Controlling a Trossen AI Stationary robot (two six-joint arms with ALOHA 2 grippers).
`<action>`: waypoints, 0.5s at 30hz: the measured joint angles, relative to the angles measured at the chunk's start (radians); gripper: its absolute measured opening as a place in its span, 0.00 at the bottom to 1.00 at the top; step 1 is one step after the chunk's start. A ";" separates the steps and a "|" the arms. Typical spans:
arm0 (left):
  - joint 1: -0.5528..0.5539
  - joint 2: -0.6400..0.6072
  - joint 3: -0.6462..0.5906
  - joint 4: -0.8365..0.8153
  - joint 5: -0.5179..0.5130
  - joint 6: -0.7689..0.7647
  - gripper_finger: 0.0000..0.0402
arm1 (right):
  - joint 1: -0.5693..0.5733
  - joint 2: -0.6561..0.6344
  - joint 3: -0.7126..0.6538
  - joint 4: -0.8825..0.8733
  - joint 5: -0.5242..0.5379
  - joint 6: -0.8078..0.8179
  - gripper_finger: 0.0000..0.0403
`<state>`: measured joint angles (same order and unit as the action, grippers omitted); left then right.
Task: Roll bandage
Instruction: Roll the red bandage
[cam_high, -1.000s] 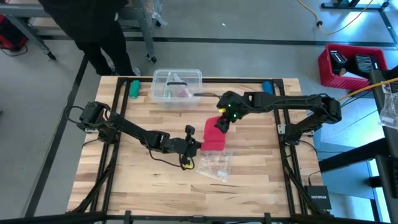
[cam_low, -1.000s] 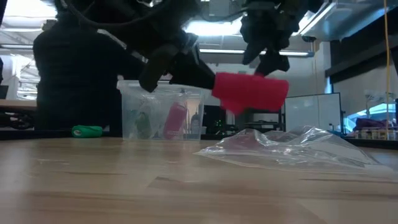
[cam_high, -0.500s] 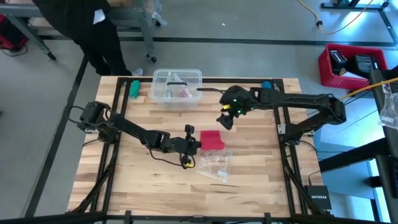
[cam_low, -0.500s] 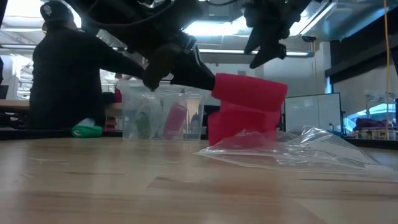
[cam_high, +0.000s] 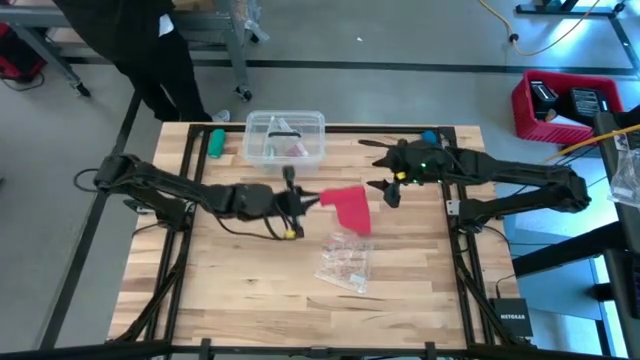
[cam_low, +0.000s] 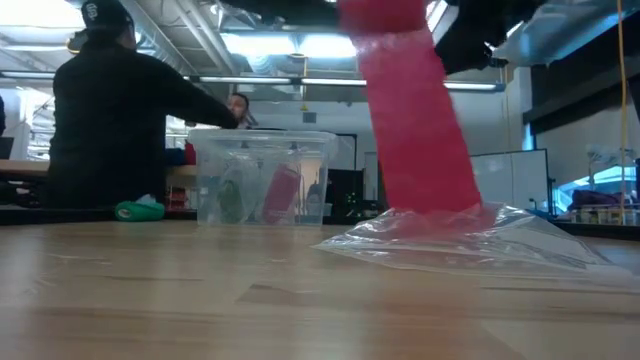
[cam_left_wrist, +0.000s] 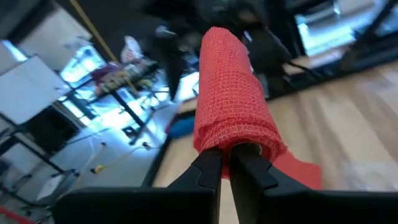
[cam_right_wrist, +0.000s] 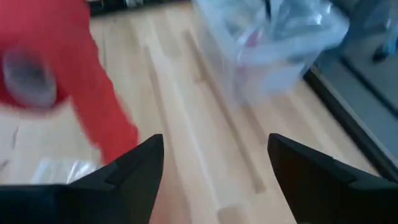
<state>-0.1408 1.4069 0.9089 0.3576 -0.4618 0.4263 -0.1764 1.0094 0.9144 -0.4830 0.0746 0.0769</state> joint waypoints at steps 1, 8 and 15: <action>0.011 -0.014 0.000 0.001 0.000 0.000 0.03 | 0.000 -0.025 -0.044 0.051 -0.004 -0.005 0.72; 0.094 -0.040 0.000 -0.012 0.030 -0.016 0.03 | 0.000 -0.093 -0.309 0.499 -0.013 -0.034 0.72; 0.150 -0.034 0.000 -0.012 0.114 -0.080 0.03 | -0.001 -0.022 -0.367 0.598 0.070 -0.012 0.72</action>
<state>0.0094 1.3727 0.9089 0.3457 -0.3473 0.3459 -0.1772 0.9872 0.5476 0.1148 0.1450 0.0651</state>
